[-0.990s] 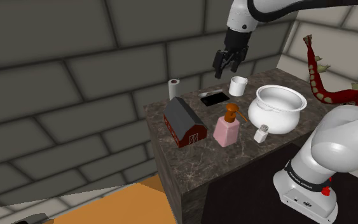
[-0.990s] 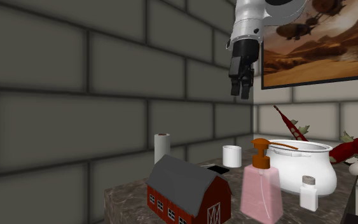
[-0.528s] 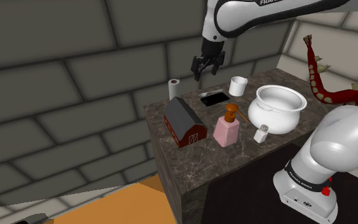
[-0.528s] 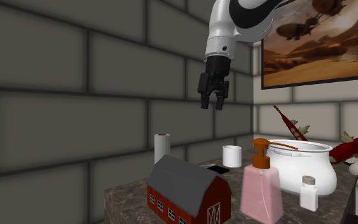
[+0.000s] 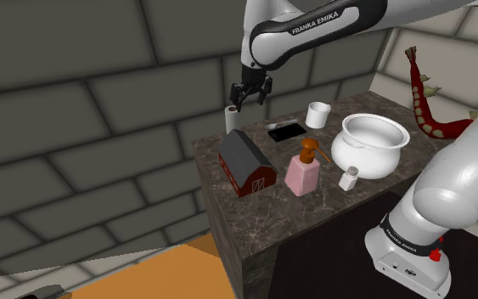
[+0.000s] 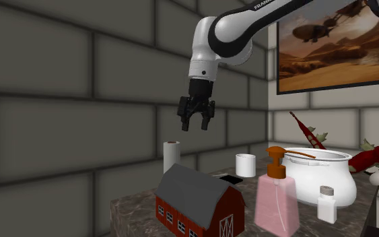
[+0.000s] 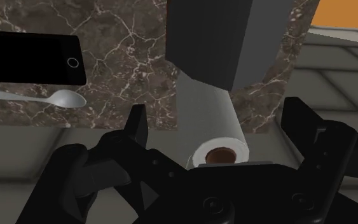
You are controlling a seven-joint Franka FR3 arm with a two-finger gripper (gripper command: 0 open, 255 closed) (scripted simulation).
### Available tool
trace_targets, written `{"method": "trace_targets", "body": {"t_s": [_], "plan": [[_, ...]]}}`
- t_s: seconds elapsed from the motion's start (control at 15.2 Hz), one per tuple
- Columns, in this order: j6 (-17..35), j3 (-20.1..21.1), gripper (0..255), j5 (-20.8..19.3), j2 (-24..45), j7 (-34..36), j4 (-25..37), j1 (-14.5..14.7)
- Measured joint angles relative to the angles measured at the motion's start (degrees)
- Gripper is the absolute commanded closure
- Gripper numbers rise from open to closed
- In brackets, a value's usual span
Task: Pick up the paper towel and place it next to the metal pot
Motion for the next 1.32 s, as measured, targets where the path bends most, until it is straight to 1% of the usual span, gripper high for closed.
{"method": "trace_targets", "body": {"t_s": [0.13,0.33,0.4,0.86,1.32], "plan": [[1.07,0.28,0,-1.65,3.76,1.91,2.94,-0.04],[2.25,0.25,0,-4.43,10.79,4.58,9.13,0.06],[2.80,0.25,0,-4.97,12.06,5.24,9.84,0.20],[6.66,-0.02,0,-6.30,15.45,6.39,9.34,0.35],[7.16,-0.06,0,-6.48,15.92,6.53,9.32,0.39]]}}
